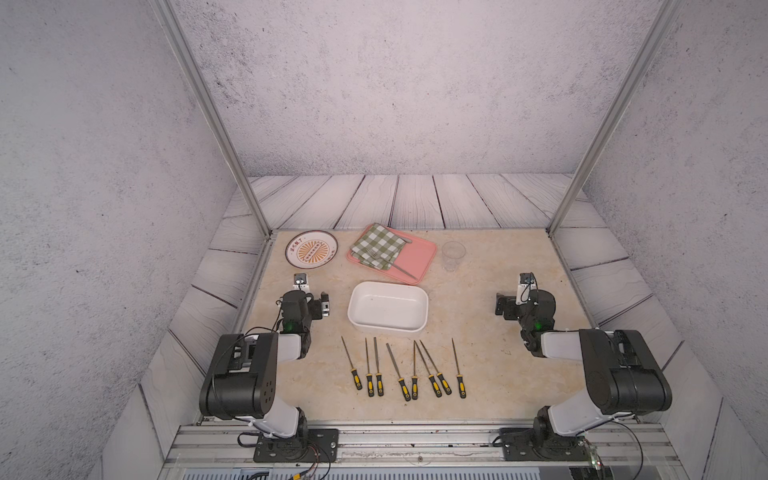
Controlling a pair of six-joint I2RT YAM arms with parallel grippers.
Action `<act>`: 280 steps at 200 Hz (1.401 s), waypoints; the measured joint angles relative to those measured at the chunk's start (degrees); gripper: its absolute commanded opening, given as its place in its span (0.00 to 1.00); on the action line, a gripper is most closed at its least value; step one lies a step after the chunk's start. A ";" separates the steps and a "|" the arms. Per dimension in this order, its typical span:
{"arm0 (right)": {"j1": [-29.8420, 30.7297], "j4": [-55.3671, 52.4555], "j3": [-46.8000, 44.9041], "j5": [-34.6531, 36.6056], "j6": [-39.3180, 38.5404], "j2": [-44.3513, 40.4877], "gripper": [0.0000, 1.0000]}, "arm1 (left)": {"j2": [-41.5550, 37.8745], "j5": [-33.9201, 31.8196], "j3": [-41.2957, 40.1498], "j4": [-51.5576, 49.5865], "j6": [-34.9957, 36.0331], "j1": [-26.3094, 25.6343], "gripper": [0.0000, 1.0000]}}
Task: Put the file tool into the storage box
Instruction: Pick up the file tool from the center of the board.
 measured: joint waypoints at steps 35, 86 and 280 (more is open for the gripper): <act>0.07 -7.15 3.26 3.15 1.27 -1.53 0.99 | -1.84 -0.57 0.57 -3.04 -0.17 0.00 0.98; 0.07 -36.41 20.41 5.25 9.97 -9.88 0.99 | -15.98 -7.93 12.90 -28.70 -8.07 0.00 0.98; 28.65 -85.48 15.23 -13.49 33.11 -25.07 0.76 | -15.82 17.81 27.78 -74.79 -33.22 -10.38 0.98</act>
